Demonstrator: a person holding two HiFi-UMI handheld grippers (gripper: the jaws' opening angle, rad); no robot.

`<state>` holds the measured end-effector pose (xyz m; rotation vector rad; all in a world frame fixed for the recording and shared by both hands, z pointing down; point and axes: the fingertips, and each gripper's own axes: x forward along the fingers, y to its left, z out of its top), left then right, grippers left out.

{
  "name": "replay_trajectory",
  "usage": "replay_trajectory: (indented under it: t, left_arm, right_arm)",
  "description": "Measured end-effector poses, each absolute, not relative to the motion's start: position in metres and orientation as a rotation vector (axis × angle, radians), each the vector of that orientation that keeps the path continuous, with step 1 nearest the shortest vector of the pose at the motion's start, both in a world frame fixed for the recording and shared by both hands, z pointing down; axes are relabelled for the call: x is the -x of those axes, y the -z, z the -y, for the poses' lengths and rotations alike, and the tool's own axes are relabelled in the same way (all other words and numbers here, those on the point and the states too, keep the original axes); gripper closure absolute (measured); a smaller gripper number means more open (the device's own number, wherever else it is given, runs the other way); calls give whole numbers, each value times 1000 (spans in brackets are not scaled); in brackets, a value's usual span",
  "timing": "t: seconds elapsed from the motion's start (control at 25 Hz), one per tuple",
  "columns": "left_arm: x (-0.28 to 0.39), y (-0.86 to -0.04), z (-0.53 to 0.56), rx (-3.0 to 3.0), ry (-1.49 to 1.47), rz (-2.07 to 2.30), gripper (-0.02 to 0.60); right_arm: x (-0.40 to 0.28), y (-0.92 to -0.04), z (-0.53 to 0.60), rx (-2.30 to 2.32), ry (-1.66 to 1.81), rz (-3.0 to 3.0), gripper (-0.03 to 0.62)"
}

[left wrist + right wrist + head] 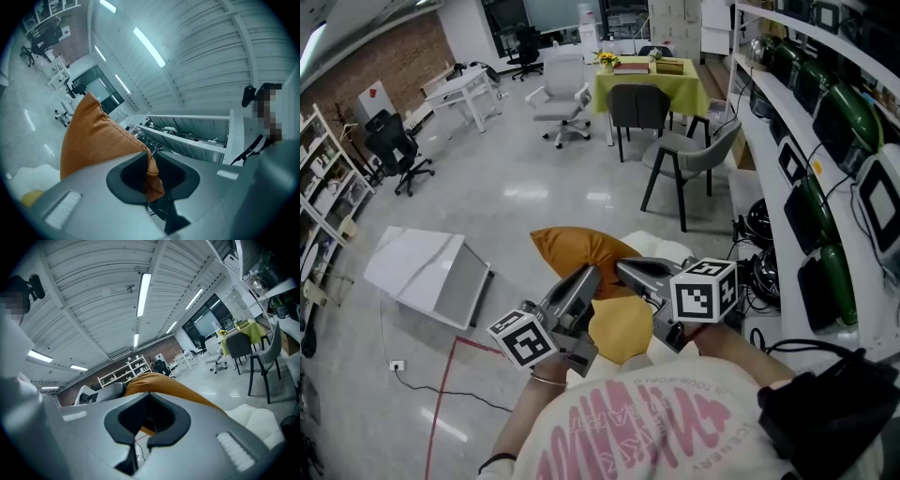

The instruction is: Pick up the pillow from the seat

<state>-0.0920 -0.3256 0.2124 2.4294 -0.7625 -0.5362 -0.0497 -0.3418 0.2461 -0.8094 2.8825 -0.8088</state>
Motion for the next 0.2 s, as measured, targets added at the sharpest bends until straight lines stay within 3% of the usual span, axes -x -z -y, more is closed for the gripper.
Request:
replay_trajectory:
  t: [0.2]
  left_arm:
    - [90, -212, 322, -2436, 534, 764, 508]
  right_arm:
    - [48, -246, 339, 805, 811, -2885, 592]
